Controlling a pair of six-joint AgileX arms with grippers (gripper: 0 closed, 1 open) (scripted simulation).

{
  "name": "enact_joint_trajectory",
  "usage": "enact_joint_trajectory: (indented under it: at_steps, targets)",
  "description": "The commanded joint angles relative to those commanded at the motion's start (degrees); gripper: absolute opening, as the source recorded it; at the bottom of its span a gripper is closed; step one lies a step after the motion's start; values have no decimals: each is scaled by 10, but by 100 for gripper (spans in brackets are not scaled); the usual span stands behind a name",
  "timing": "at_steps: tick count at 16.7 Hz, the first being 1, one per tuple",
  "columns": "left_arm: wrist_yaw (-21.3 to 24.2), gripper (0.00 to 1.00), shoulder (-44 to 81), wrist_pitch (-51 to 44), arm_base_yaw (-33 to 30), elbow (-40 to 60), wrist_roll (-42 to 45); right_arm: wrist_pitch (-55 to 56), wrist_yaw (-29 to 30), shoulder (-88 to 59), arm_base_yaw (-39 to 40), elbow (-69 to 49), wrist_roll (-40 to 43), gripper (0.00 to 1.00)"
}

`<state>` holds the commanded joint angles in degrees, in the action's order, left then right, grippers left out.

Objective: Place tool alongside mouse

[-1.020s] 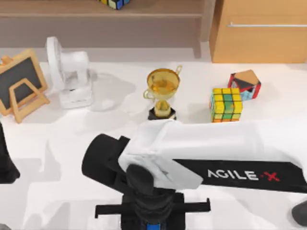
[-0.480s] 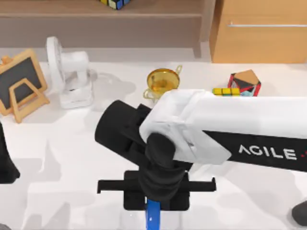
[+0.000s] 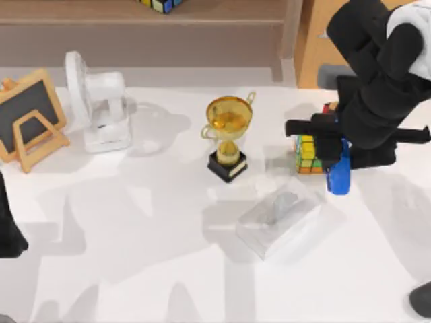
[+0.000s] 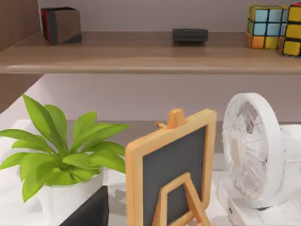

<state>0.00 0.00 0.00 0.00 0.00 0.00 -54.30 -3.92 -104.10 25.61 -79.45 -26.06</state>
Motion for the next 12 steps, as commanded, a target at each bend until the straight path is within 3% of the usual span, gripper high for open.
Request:
enact_joint_trajectory:
  at_steps: [5,12]
  targets:
    - [0,100,0,0,0,0,0,-13,34,-45,-160,23,153,0]
    - [0,100,0,0,0,0,0,-16,44,-60,-182,24,176,0]
